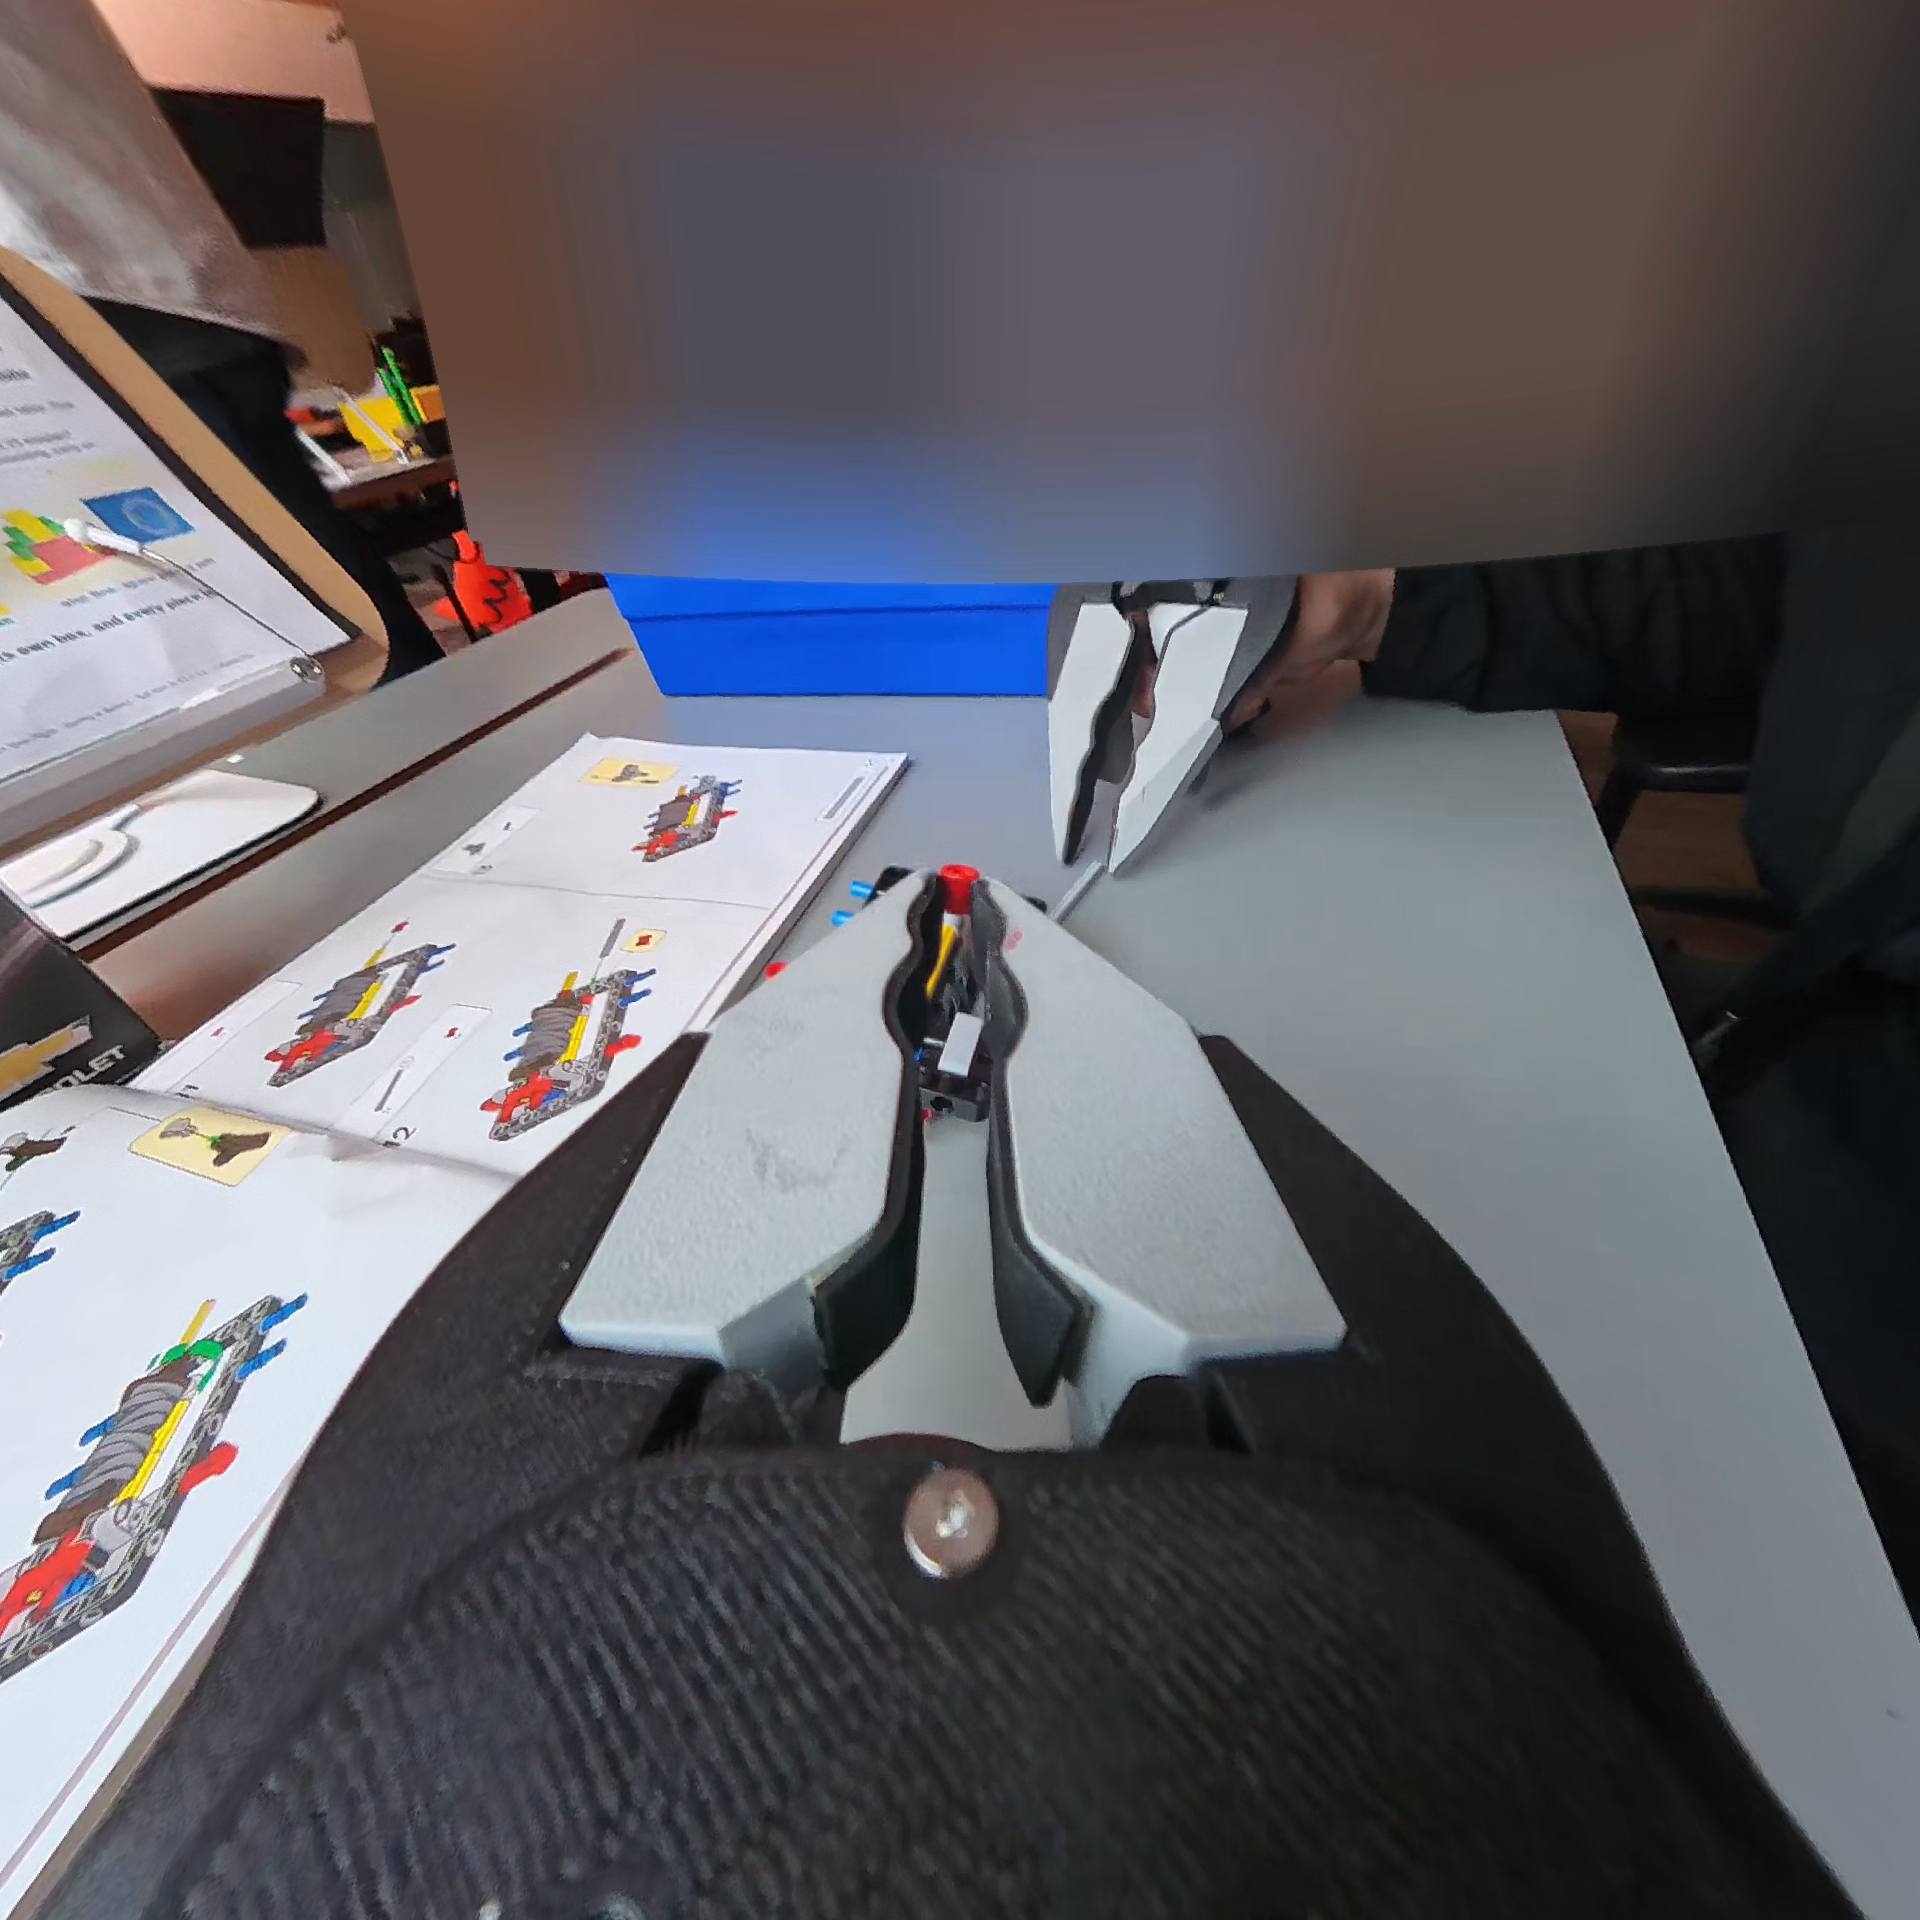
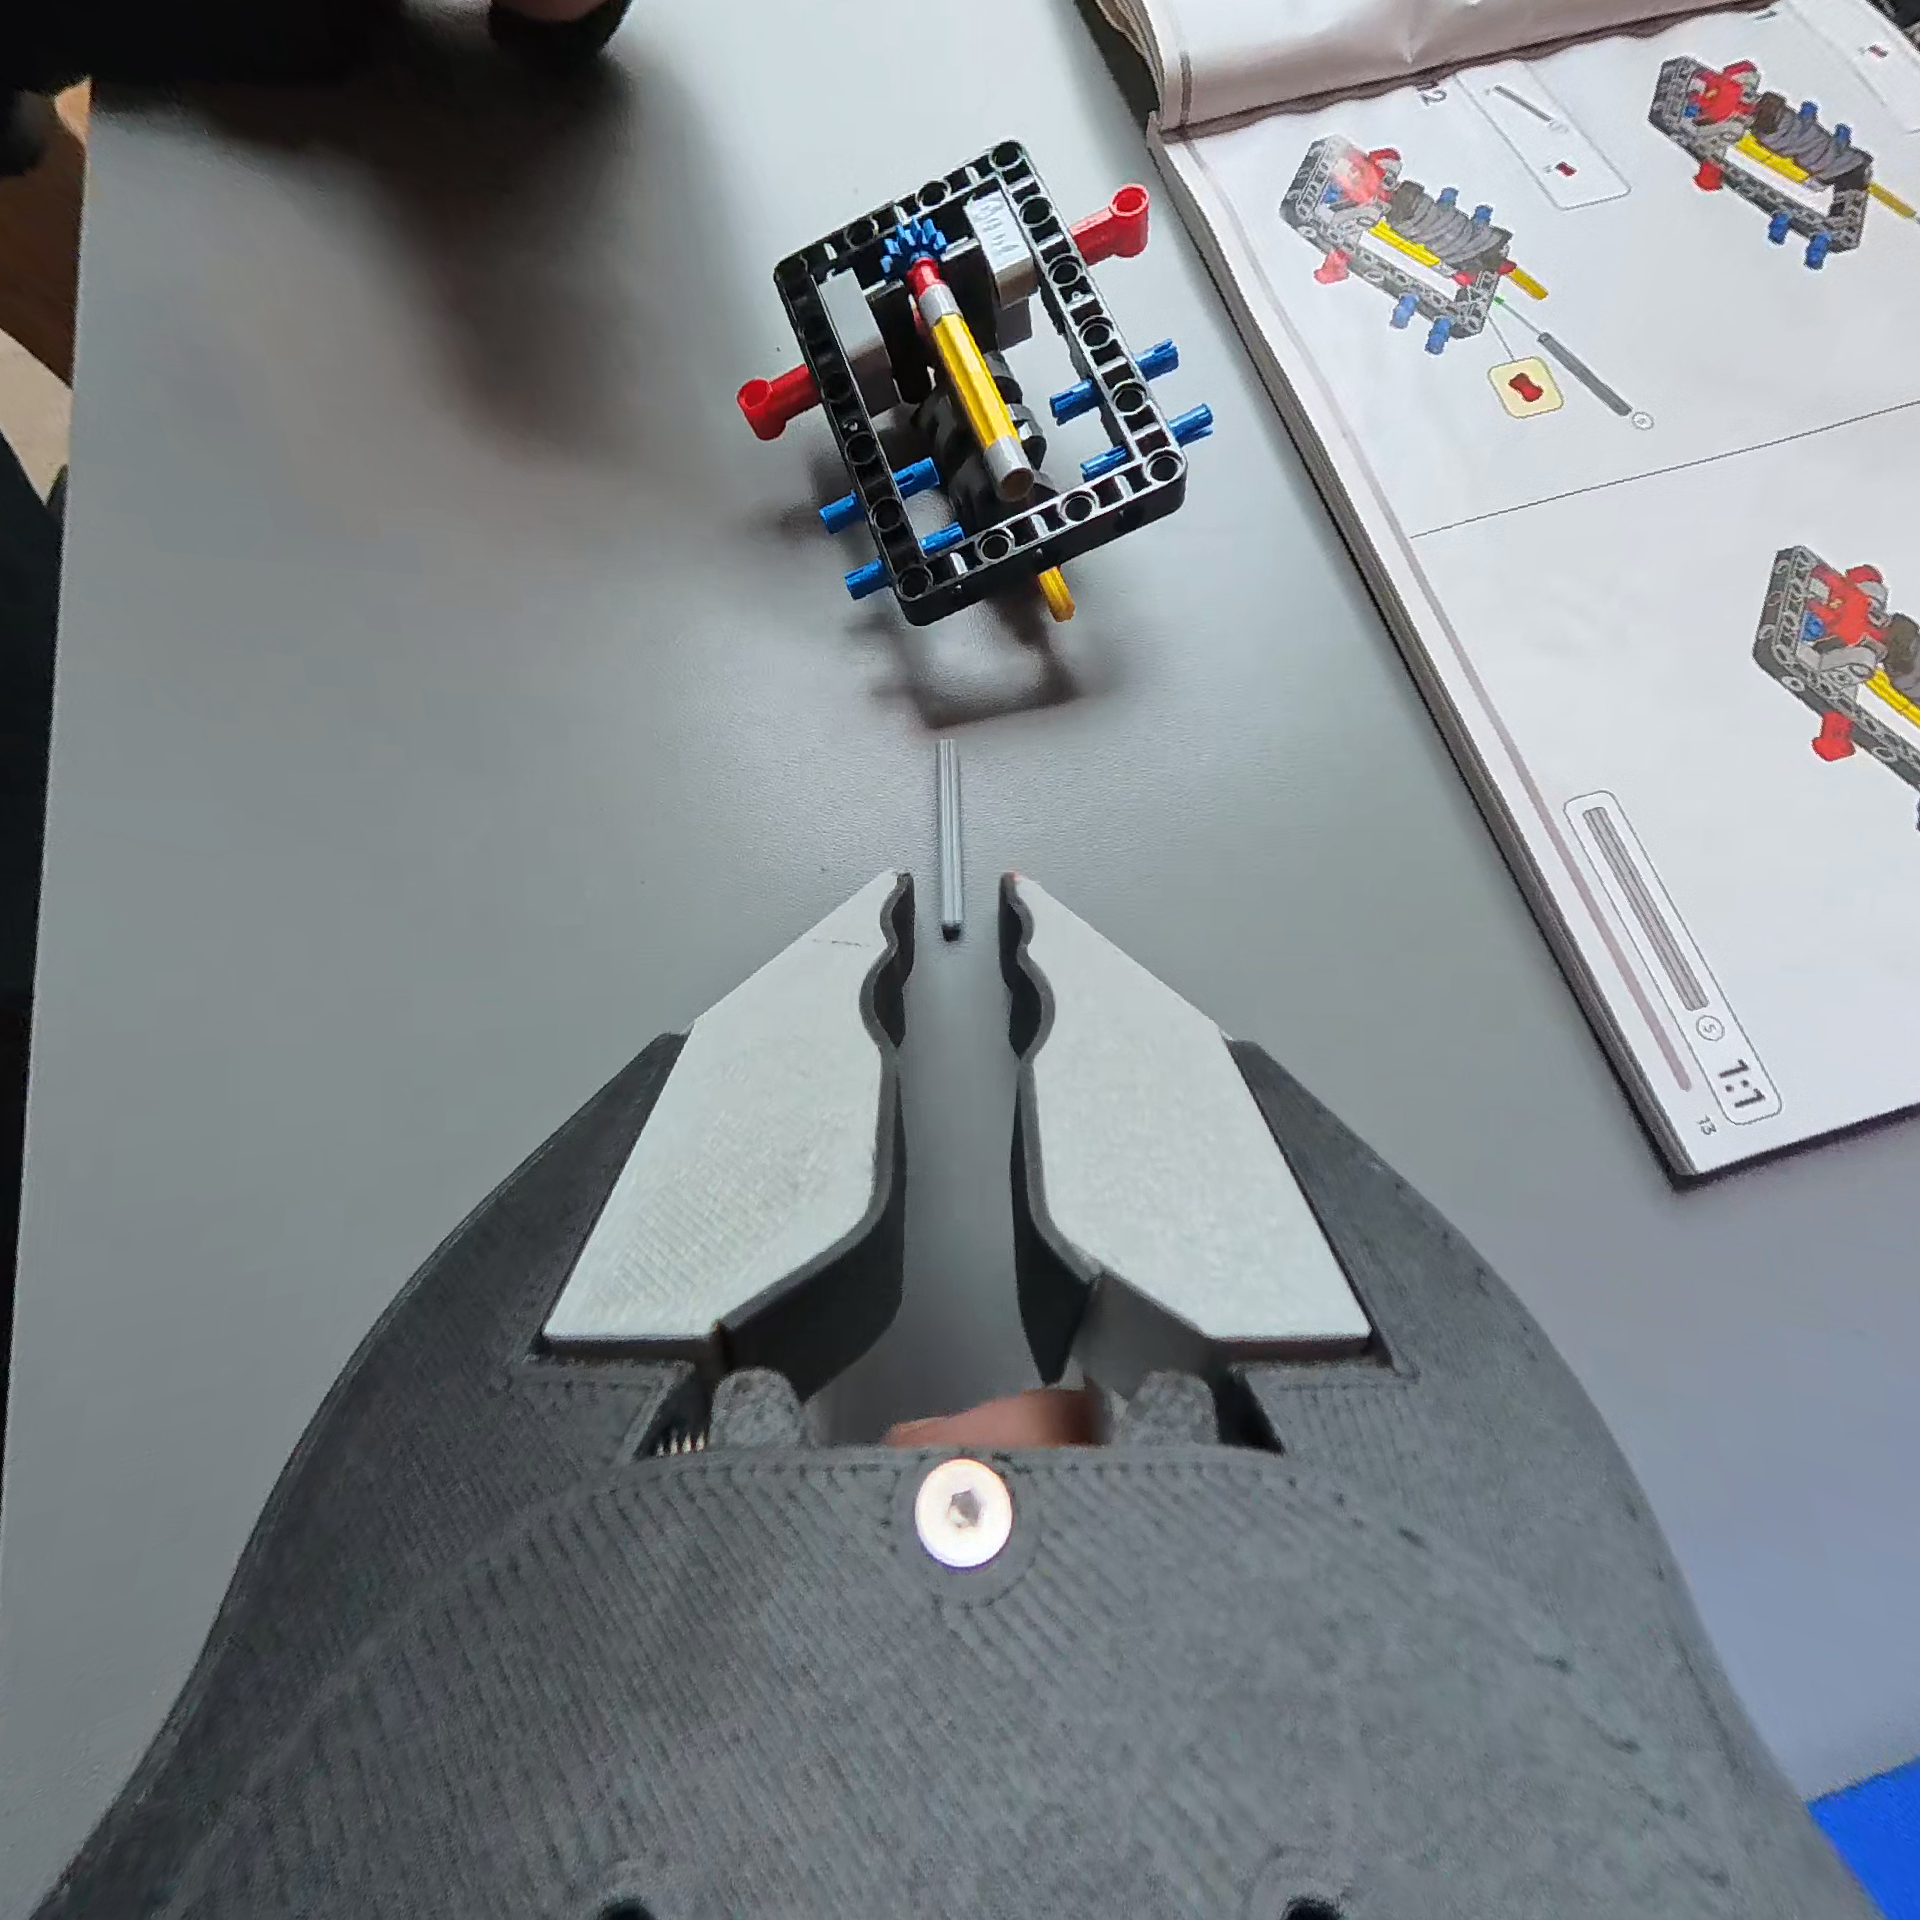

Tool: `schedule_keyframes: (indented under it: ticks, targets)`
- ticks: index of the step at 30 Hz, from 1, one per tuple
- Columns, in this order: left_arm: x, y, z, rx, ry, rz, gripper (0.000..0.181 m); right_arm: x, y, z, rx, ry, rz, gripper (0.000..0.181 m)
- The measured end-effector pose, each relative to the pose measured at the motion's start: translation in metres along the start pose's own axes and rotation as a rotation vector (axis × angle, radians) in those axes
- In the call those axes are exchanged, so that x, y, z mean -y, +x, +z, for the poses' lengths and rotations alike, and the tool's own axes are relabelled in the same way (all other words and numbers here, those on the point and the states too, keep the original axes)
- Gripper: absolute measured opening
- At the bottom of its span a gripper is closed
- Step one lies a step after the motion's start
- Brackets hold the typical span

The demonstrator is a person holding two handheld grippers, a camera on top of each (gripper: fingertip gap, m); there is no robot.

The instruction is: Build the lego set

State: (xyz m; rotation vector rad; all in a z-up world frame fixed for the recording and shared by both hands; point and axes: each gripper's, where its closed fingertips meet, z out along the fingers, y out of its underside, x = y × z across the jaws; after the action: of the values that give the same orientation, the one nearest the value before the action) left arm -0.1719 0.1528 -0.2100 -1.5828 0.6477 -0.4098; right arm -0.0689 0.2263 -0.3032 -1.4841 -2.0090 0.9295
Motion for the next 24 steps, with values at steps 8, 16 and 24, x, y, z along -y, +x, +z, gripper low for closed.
schedule_keyframes:
  ticks: [8, 16, 24]
  targets:
    - [-0.020, 0.003, 0.014, -0.030, -0.156, -0.031, 0.002, -0.002, -0.003, 0.002, 0.025, -0.016, -0.013, 0.000]
    - [-0.031, 0.013, 0.040, -0.085, -0.324, -0.002, 0.002, 0.008, 0.000, 0.001, 0.005, 0.033, -0.045, 0.000]
    - [-0.052, 0.031, 0.056, -0.150, -0.488, 0.010, 0.002, 0.023, -0.018, -0.001, -0.085, 0.067, -0.292, 0.000]
